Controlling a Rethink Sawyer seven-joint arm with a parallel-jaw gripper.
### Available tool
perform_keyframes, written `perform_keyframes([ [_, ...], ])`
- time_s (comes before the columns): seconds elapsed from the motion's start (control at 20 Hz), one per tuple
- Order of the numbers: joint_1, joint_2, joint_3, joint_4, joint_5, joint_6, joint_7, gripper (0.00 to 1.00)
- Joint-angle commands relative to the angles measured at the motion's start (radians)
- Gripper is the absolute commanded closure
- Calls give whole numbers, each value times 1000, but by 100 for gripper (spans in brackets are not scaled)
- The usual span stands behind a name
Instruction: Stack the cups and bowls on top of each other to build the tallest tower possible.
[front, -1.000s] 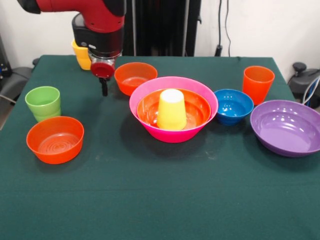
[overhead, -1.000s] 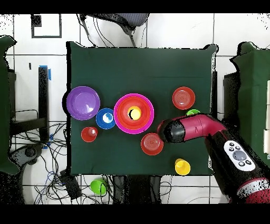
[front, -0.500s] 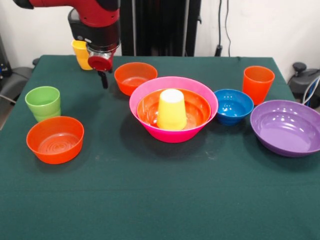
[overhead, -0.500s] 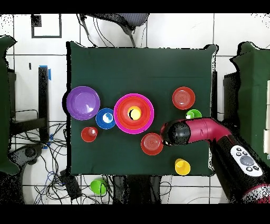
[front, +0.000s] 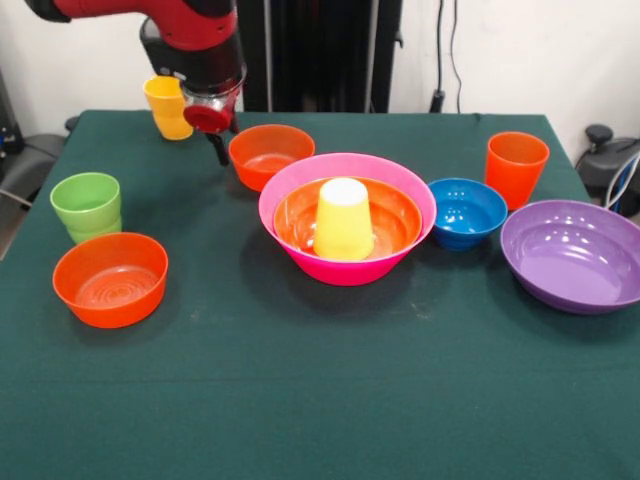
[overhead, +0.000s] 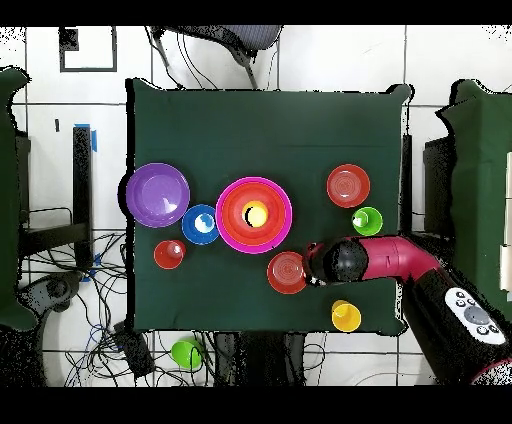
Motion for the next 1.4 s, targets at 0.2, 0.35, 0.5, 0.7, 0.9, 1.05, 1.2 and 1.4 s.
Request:
perform_keyframes([
  [0.2,-55,-149,298,263,101,-226,60,0],
  [0.35,-108,-171,397,333,124,-315,77,0],
  [0.5,-159,-179,484,386,161,-359,85,0],
  [0.7,-205,-233,588,455,209,-402,108,0],
  [0.9,-160,-203,573,467,188,-524,183,0],
  [1.05,-94,-178,498,431,164,-576,221,0],
  [1.2,-22,-164,422,392,157,-643,265,0],
  [1.4,23,-158,398,392,168,-726,291,0],
])
